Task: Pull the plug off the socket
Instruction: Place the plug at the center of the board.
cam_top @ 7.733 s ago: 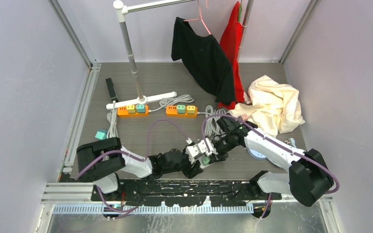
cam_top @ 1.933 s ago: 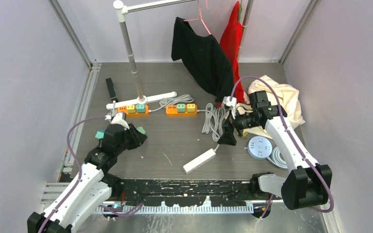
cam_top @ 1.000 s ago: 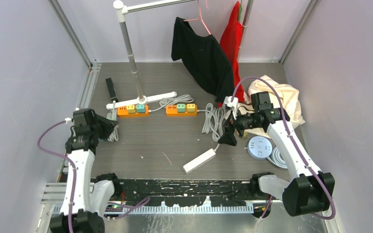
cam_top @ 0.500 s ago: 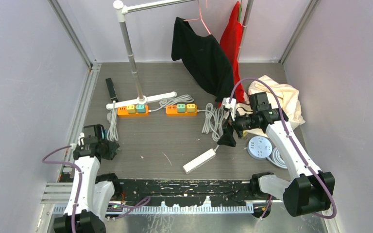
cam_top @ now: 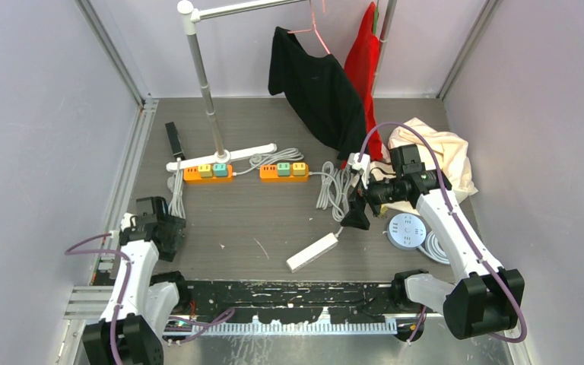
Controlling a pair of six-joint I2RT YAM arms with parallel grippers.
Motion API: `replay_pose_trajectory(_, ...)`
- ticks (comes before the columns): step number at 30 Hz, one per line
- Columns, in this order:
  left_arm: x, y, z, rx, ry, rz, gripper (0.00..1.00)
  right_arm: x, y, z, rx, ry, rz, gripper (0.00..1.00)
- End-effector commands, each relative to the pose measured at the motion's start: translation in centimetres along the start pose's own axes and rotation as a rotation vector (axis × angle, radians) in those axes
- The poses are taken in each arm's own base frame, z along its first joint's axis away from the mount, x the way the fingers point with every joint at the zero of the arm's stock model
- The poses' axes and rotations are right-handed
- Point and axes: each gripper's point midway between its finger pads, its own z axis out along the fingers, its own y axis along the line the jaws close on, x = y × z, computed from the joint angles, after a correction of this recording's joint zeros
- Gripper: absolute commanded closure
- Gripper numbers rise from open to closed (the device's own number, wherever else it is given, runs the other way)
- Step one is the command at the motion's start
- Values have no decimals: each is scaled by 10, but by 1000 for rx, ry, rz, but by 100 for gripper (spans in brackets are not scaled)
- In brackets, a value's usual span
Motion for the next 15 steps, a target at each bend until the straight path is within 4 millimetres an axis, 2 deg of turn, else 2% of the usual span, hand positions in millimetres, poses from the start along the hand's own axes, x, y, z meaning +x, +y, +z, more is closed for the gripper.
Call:
replay_pose_trajectory(1, -14, -18, -14, 51, -38, -15, 23, -4, -1, 2, -2, -14, -17, 0)
replay_pose_trajectory(7, -1, -36, -60, 204, 61, 1, 15, -1, 0, 2, -12, -1, -34, 0)
replay_pose_trajectory(10, 7, -56, -87, 351, 119, 34, 13, 1, 4, 1, -32, 2, -67, 0)
replay_pose_trajectory(15, 53, -102, -130, 658, 338, 169, 17, 5, 17, 1, -103, -8, -140, 0)
